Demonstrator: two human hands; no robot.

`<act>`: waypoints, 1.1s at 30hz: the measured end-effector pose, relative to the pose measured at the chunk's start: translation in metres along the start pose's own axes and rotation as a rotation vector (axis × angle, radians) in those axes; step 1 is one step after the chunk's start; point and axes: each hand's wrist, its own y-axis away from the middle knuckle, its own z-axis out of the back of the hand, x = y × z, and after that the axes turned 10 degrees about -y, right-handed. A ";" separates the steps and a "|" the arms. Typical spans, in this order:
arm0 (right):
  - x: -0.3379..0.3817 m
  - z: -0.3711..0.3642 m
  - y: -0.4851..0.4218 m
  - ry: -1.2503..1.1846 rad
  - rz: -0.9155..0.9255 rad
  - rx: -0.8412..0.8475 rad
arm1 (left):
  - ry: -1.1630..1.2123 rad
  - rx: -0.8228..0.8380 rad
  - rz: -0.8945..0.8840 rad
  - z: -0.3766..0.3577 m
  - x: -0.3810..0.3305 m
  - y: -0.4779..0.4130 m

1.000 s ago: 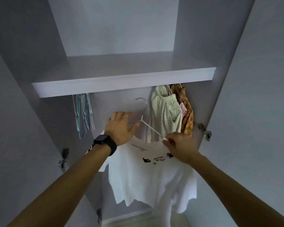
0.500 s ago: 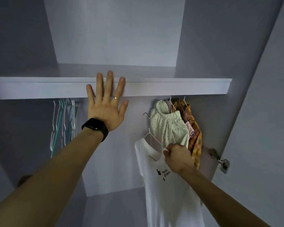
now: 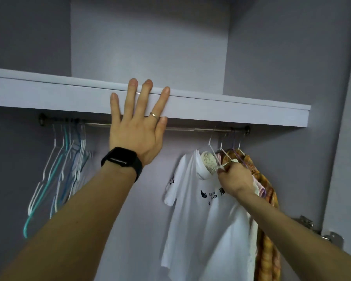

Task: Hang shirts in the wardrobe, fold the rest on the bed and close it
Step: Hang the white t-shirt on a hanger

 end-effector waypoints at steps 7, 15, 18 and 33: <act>0.006 -0.036 -0.042 0.139 -0.090 0.053 | 0.015 -0.032 0.021 -0.003 0.000 -0.001; -0.002 -0.002 -0.017 0.235 -0.101 0.229 | 0.053 0.122 0.015 0.005 0.001 0.001; 0.014 0.032 -0.008 0.195 -0.175 0.333 | 0.059 0.227 0.024 0.016 0.000 0.002; 0.074 0.279 0.210 -0.079 0.072 0.053 | 0.587 0.801 0.197 0.152 -0.029 -0.004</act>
